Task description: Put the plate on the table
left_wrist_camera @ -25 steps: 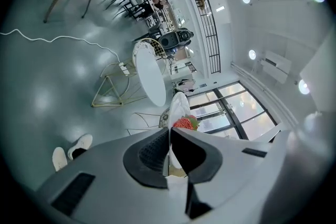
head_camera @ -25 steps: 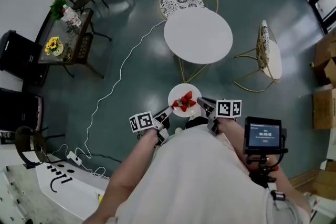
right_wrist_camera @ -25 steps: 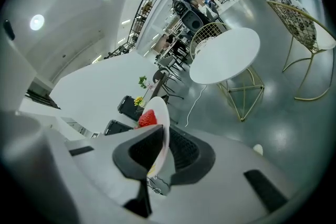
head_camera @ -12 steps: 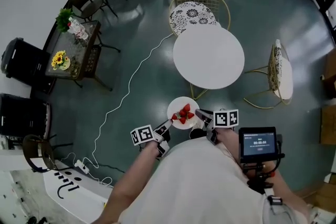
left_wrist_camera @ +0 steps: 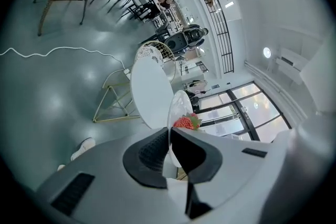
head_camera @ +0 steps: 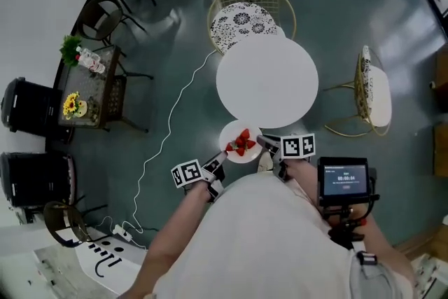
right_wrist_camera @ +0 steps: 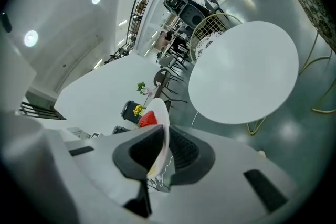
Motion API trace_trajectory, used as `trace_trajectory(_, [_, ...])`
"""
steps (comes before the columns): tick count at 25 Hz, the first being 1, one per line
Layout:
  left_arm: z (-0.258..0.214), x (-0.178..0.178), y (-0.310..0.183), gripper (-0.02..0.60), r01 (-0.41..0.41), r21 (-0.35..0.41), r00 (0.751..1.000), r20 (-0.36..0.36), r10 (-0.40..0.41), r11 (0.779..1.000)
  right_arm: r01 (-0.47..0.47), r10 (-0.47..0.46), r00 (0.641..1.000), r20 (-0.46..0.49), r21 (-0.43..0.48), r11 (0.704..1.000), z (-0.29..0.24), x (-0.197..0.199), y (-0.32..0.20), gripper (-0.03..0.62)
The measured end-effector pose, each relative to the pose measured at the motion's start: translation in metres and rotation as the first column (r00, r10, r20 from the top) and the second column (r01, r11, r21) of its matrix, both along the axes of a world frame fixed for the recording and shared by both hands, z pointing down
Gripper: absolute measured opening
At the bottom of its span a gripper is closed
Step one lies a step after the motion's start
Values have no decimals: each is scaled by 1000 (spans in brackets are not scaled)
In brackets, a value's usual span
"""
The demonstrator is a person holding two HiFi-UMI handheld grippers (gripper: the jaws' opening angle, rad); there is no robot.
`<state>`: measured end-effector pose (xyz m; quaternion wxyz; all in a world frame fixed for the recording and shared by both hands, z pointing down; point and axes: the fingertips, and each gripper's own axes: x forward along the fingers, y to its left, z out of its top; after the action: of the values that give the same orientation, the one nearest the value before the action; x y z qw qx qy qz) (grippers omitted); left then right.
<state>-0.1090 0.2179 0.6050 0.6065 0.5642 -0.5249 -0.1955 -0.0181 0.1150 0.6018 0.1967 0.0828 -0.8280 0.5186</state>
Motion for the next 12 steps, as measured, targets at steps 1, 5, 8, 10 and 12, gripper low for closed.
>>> trace_trajectory(1, [0,-5,-10,12,-1,3,1000,10,1,1000,-1,1,1000,8,6,1000,1,-4,-10,43])
trace_trajectory(5, [-3,-7,-37,12,-34,4,998,44,34,999,-8,8,1000,19,1,1000,0,-4,-32,43])
trace_trajectory(8, [-7,1,-56,12,-70,-8,996,62,70,998,-45,45,999,28,-15,999,-2,7,-45,43])
trace_trajectory(10, [-11,3,-67,12,-86,-12,994,68,86,996,-71,72,997,40,-28,997,-4,10,-53,43])
trace_trajectory(12, [-15,1,-73,12,-106,-17,991,79,107,994,-92,94,994,56,-41,995,-4,9,-56,43])
